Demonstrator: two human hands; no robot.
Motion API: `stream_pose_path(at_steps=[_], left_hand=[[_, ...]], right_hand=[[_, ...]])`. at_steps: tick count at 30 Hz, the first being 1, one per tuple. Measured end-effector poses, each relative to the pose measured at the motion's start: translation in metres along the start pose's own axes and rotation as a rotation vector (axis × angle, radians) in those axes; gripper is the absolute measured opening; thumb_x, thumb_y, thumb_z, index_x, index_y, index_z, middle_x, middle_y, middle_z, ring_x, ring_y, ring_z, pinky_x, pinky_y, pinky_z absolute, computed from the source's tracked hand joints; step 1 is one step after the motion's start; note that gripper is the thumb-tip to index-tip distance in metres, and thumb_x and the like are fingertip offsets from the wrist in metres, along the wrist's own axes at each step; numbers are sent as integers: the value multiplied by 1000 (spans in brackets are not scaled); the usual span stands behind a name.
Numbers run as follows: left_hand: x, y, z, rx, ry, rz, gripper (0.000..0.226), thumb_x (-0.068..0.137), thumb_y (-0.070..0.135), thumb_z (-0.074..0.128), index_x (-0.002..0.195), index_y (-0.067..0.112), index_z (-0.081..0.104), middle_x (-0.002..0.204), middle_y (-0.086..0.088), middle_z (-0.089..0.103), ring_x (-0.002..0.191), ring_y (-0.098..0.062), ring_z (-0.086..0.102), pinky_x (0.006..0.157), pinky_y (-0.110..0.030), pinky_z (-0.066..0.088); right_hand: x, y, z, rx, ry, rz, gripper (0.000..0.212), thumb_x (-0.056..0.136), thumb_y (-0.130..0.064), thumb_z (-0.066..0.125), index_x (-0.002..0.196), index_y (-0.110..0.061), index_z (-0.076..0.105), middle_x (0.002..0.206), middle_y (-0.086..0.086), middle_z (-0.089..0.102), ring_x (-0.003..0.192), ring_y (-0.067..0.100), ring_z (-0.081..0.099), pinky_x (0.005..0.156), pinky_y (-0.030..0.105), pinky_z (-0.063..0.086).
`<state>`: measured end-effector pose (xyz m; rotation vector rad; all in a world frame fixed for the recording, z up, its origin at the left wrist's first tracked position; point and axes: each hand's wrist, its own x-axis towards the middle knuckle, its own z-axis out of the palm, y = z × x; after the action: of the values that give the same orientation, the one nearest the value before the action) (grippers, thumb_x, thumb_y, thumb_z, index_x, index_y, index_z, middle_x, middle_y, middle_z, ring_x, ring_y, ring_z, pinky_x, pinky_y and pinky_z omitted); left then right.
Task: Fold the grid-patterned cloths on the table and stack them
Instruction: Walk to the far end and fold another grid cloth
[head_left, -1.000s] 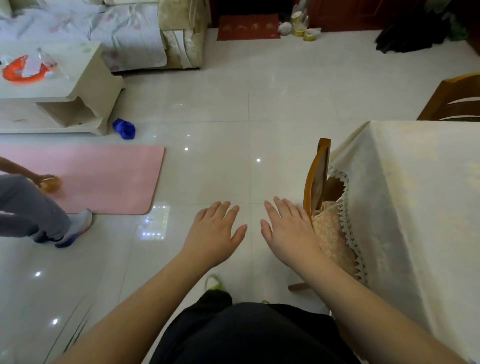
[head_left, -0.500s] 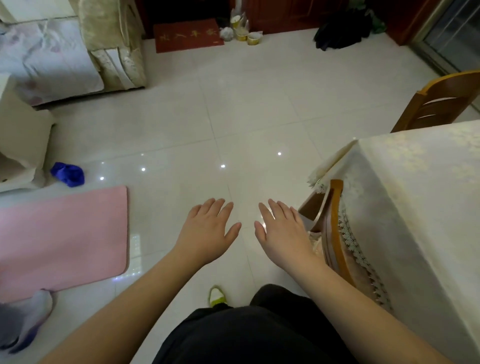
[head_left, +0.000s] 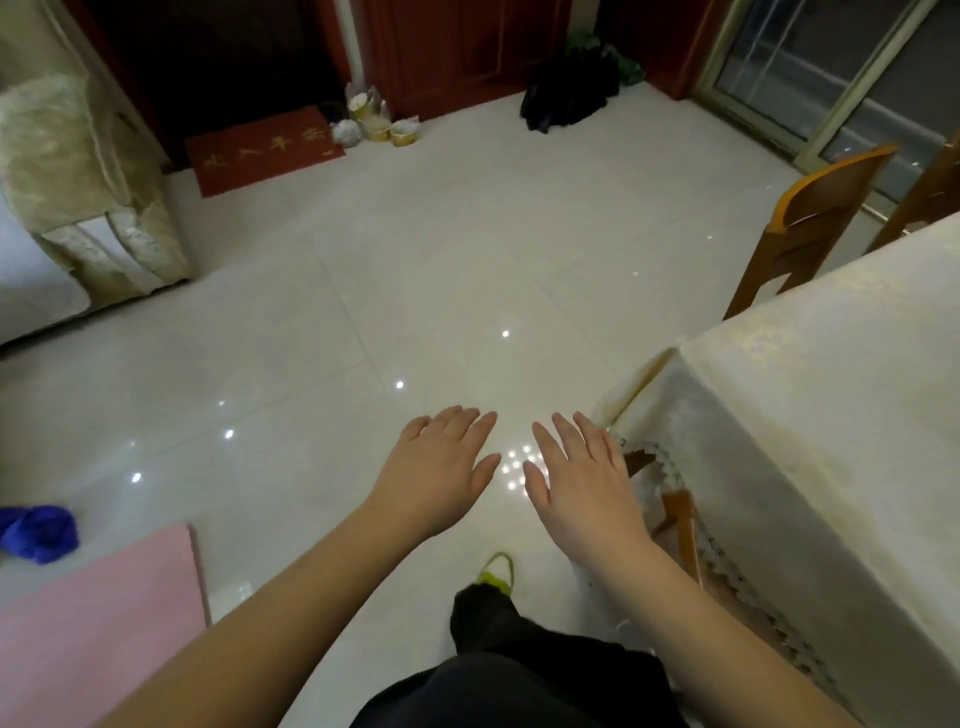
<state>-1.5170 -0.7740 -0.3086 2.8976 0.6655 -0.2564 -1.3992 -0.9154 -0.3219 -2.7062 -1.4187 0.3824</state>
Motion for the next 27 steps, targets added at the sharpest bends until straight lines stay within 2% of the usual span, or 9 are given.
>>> stream_pose_path(at_steps=[2,3,6,8,10,12,17,22,27], left_hand=[[39,-8,-15,11,5,33,80,88,58,0,151,22,32,153,0,41,143,-20,35,114,-40,28],[58,-12,-25,8,2,45,82,86,60,-2,152,23,31,155,1,39,144,-20,33,115,-40,26],[109,-19,-57,12,5,67,89,80,63,-9,154,27,23,159,4,29,148,-17,23,118,-37,18],[143,-24,-77,18,20,93,90,78,64,-10,154,28,21,160,4,27,148,-16,22,119,-36,17],[174,-28,-95,35,44,118,89,79,64,-9,154,28,23,159,4,29,147,-17,23,118,-36,18],[204,-33,-109,52,75,142,87,80,64,-7,153,28,25,158,4,31,146,-17,25,117,-37,19],[283,-41,-141,67,124,204,84,83,62,-1,150,25,33,155,3,37,144,-19,29,116,-37,22],[369,-60,-173,94,144,309,59,100,54,27,151,25,30,156,4,35,144,-17,29,115,-36,23],[451,-88,-218,105,152,412,56,100,53,27,149,26,33,151,6,40,139,-15,36,111,-36,28]], right_hand=[[33,11,-16,44,-9,23,84,84,-56,-9,154,-24,25,162,2,23,150,23,12,120,40,3],[49,16,-25,68,-12,40,87,81,-56,-13,155,-24,21,163,1,19,151,22,9,121,39,2],[93,33,-52,91,15,87,90,78,-56,-15,154,-24,21,162,1,21,150,22,12,121,40,5],[122,44,-71,77,29,103,83,84,-55,-11,154,-24,21,161,1,23,149,22,15,121,39,6],[149,54,-87,52,29,131,64,98,-51,4,154,-23,20,161,1,24,149,22,17,121,38,8],[175,63,-101,52,39,158,57,103,-47,17,154,-23,20,160,0,25,148,20,18,120,37,8],[242,82,-134,23,93,211,56,103,-47,21,153,-22,25,158,0,31,146,20,23,119,37,12],[326,89,-166,1,164,284,56,103,-47,21,153,-23,24,154,-1,37,142,19,30,117,37,17],[398,95,-200,-49,180,378,54,103,-46,23,152,-22,27,151,1,41,139,20,35,116,37,20]])
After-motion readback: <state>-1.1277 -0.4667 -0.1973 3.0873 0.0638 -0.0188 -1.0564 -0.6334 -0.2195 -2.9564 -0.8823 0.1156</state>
